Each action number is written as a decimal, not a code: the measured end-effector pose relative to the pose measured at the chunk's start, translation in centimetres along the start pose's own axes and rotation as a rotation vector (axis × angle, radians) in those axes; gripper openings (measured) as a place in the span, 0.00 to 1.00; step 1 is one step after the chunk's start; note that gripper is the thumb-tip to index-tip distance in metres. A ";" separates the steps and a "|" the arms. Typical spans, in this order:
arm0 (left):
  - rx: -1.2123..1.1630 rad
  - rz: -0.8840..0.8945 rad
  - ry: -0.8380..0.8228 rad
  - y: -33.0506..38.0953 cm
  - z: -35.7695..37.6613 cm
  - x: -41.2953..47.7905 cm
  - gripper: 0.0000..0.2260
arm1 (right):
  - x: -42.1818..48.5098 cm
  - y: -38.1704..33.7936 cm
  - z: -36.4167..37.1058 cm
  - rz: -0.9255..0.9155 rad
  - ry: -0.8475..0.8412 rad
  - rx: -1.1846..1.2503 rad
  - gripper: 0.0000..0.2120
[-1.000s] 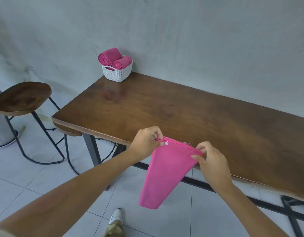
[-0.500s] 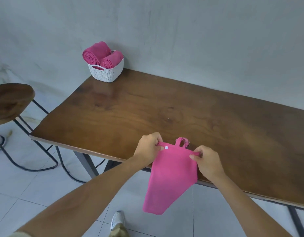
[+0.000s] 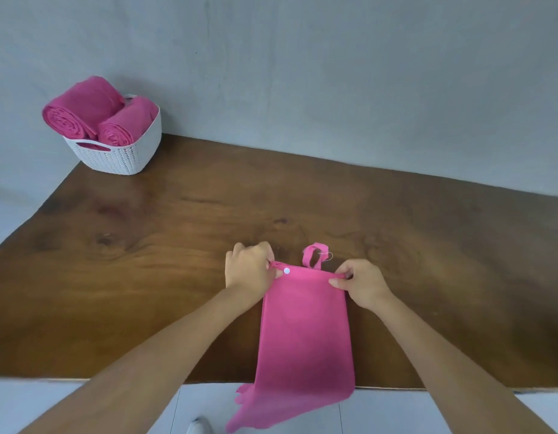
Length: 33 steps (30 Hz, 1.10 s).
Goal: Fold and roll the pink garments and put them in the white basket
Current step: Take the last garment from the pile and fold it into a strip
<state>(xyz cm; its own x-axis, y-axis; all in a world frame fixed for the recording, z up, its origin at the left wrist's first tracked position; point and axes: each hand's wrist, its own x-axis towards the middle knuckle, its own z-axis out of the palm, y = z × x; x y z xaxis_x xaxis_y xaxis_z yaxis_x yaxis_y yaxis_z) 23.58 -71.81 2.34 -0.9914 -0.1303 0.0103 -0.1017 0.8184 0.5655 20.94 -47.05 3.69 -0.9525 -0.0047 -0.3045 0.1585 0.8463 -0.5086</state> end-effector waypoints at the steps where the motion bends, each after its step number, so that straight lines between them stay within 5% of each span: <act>1: 0.021 -0.024 -0.024 0.1 -0.2 1.1 0.13 | 0.9 -0.2 -0.4 0.013 -0.011 -0.008 0.06; 9: 0.115 -0.116 -0.155 1.5 -0.3 9.2 0.15 | 8.0 -2.1 -2.8 0.133 -0.012 -0.070 0.10; 33: 0.145 -0.391 -0.102 6.6 3.1 30.1 0.17 | 28.9 -3.9 -9.6 0.087 0.021 -0.161 0.16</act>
<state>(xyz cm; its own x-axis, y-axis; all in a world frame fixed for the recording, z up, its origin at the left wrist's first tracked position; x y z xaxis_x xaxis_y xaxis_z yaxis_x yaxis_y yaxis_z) -7.22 -68.59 3.80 -0.8784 -0.3963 -0.2670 -0.4745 0.7897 0.3888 -9.70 -45.38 4.55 -0.9425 0.0818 -0.3241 0.1983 0.9174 -0.3451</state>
